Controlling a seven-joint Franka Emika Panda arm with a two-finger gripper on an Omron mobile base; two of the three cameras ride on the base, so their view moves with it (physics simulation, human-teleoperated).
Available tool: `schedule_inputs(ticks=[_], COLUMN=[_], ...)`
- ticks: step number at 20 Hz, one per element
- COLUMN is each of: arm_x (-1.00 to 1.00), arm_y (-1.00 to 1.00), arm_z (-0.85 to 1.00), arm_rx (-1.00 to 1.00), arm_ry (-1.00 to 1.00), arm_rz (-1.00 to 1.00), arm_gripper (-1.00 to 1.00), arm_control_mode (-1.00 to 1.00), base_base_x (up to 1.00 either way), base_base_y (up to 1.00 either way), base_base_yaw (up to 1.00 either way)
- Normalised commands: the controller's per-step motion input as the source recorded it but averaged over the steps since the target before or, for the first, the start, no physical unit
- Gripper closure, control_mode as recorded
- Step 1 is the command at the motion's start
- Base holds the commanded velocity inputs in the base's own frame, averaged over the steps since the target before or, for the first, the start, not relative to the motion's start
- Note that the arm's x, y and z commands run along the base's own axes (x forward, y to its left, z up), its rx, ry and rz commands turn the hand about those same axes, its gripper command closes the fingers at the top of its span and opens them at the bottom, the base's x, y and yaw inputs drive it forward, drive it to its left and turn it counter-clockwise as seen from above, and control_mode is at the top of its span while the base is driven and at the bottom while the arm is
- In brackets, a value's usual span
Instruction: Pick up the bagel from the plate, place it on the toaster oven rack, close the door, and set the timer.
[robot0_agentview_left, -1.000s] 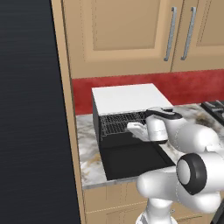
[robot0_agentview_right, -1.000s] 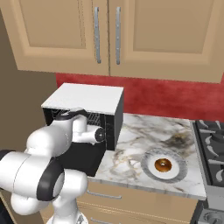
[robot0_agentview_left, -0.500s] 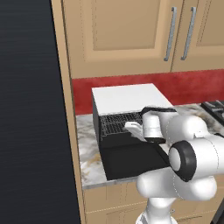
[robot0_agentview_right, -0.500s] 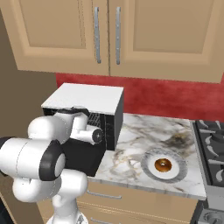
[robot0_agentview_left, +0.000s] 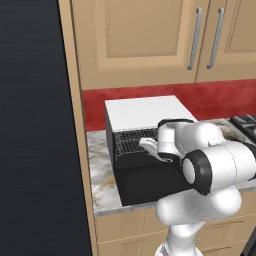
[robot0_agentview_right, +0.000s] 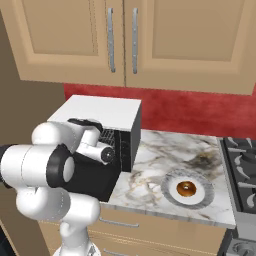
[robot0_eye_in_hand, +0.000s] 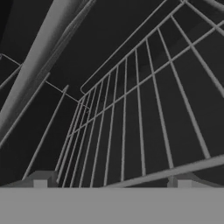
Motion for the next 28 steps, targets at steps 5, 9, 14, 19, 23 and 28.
schedule_inputs(ticks=[5,9,14,19,23,28], arm_x=[0.25,0.25,0.29,0.20,0.01,-0.01], arm_y=[0.00,0.00,0.01,0.00,0.00,0.00], arm_z=[-0.14,-0.21,-0.20,-0.11,-0.03,-0.05], arm_rx=[0.00,0.00,0.00,0.00,0.00,0.00], arm_ry=[0.00,0.00,0.00,0.01,0.06,0.14], arm_rz=[-0.07,-0.06,-0.06,-0.04,-0.01,0.00], arm_gripper=[-1.00,-1.00,1.00,1.00,1.00,1.00], arm_control_mode=[-1.00,-1.00,-1.00,-1.00,-1.00,-1.00], base_base_x=[0.00,0.00,0.00,0.00,0.00,0.00], base_base_y=[0.00,0.00,0.00,0.00,0.00,0.00], base_base_yaw=[0.00,0.00,0.00,0.00,0.00,0.00])
